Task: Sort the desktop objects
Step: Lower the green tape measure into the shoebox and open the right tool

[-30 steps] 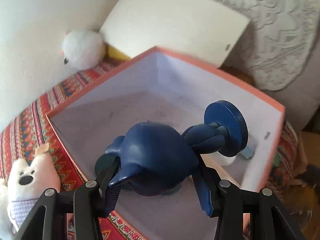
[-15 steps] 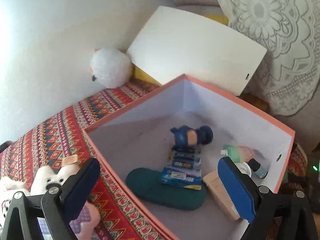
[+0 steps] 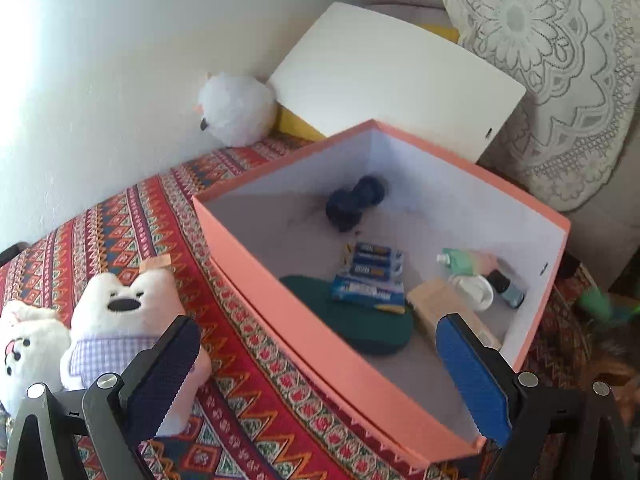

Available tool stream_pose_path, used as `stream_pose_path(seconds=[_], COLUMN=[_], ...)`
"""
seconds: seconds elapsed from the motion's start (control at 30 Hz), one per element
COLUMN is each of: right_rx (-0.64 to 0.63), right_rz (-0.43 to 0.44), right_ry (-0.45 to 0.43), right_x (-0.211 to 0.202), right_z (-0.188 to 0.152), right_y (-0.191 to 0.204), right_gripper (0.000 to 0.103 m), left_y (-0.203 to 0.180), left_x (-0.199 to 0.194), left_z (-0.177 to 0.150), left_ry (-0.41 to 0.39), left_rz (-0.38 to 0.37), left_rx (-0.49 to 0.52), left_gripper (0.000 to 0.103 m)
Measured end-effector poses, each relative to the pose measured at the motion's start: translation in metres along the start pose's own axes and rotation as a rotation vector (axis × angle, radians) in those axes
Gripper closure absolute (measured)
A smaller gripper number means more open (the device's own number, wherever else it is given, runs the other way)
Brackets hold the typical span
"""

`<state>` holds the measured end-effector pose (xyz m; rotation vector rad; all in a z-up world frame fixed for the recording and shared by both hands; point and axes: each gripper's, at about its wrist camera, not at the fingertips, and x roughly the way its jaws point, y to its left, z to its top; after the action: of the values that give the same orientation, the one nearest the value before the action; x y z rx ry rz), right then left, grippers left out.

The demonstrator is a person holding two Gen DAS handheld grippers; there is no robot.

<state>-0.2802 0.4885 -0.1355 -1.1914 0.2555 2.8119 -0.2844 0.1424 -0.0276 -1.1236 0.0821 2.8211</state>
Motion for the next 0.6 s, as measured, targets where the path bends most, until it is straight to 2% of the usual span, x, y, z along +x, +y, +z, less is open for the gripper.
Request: stream_pose_path(seconds=[0.17, 0.27, 0.4, 0.5, 0.53, 0.6], right_rx=[-0.121, -0.2, -0.264, -0.313, -0.335, -0.336], right_rz=[0.029, 0.061, 0.114, 0.144, 0.137, 0.094], right_ry=[-0.176, -0.241, -0.258, -0.247, -0.214, -0.173], right_x=[-0.068, -0.081, -0.075, -0.052, -0.04, -0.027], right_z=[0.032, 0.053, 0.074, 0.094, 0.103, 0.113], right_y=[0.044, 0.083, 0.134, 0.169, 0.181, 0.194], right_gripper=[0.04, 0.04, 0.04, 0.04, 0.039, 0.032], left_y=[0.01, 0.019, 0.041, 0.06, 0.066, 0.077], left_x=[-0.006, -0.013, -0.025, -0.032, -0.035, -0.042], left_z=[-0.009, -0.013, -0.021, -0.027, -0.029, -0.034], left_ry=[0.004, -0.005, -0.014, -0.016, -0.017, -0.024], left_rz=[0.0, 0.015, 0.041, 0.052, 0.055, 0.061], left_rx=[-0.028, -0.04, -0.069, -0.1, -0.111, -0.126], left_gripper=[0.005, 0.005, 0.005, 0.005, 0.005, 0.005])
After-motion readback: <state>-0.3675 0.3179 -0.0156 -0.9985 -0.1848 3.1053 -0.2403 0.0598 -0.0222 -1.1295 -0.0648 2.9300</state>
